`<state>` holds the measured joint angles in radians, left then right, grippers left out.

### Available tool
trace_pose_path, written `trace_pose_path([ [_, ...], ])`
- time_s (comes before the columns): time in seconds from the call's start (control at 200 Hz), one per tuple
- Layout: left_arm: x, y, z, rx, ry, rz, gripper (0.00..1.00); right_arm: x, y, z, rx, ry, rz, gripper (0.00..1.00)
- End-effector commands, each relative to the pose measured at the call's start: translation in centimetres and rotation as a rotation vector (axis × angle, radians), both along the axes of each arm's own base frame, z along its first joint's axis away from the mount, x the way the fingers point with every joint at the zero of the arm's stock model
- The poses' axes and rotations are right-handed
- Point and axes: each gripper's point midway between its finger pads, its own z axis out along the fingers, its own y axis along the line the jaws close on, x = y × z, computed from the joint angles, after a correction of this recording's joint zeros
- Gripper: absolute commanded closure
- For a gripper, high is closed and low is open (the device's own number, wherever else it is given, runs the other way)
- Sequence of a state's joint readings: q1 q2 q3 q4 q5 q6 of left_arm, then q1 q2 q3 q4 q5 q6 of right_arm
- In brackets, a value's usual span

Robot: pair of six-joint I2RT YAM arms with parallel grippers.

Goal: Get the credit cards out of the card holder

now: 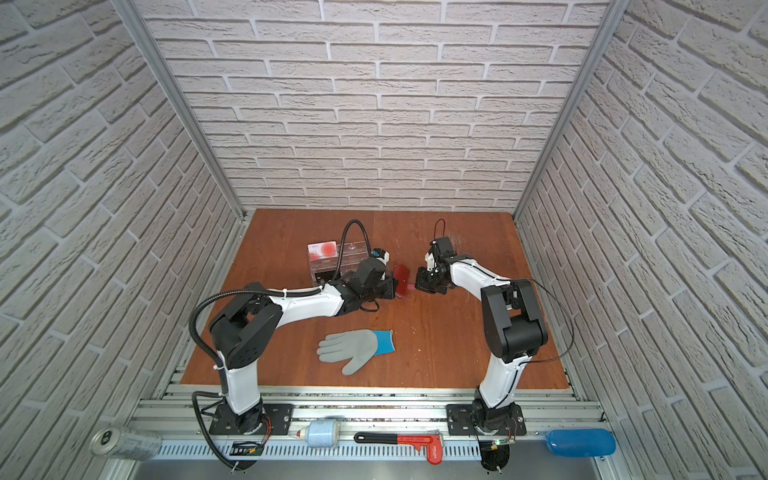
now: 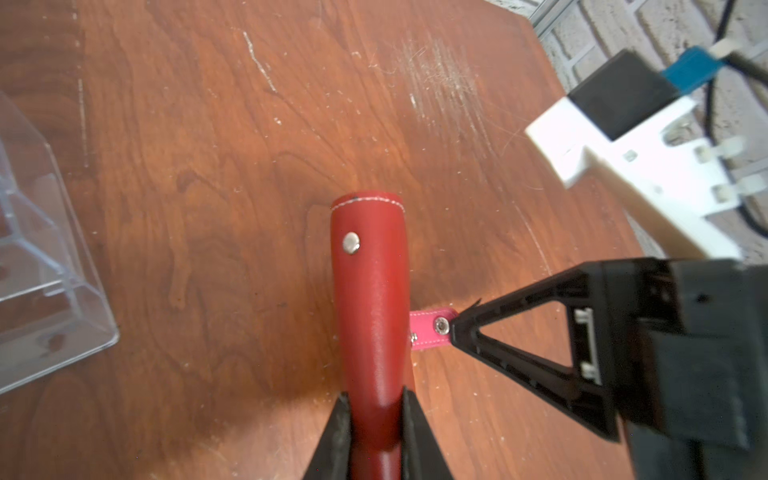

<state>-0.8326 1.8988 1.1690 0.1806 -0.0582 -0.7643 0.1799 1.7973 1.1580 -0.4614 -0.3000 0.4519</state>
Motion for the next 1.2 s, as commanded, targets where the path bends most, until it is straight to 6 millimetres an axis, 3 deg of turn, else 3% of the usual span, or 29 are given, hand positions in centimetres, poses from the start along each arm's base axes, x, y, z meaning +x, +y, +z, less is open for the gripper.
trace_pose_path([
  [0.0, 1.4, 0.5, 2.9, -0.059, -0.071, 0.053, 1.00, -0.3, -1.1, 1.9, -0.043, -0.044, -0.002, 0.94],
  [0.165, 1.0, -0.3, 2.0, -0.075, -0.037, 0.058, 1.00, -0.7, -1.4, 2.4, -0.047, -0.049, -0.004, 0.94],
  [0.57, -1.8, -2.9, -3.5, -0.183, 0.149, 0.136, 1.00, -2.0, -4.3, 3.5, -0.091, -0.072, -0.064, 0.94],
  [0.74, -2.9, -3.2, -6.0, -0.180, 0.200, 0.169, 1.00, -2.5, -4.3, 2.9, -0.087, -0.062, -0.063, 0.94],
  [0.9, -3.6, -2.6, -7.0, -0.156, 0.215, 0.175, 1.00, -3.5, -4.4, 1.9, -0.082, -0.054, -0.074, 0.94],
  [1.105, -3.8, -2.5, -7.5, -0.099, 0.211, 0.151, 0.84, -3.5, -4.6, 1.0, -0.093, -0.042, -0.074, 0.94],
  [1.195, -3.8, -2.3, -7.5, -0.091, 0.210, 0.149, 0.66, -3.4, -4.6, 0.8, -0.087, -0.039, -0.076, 0.94],
])
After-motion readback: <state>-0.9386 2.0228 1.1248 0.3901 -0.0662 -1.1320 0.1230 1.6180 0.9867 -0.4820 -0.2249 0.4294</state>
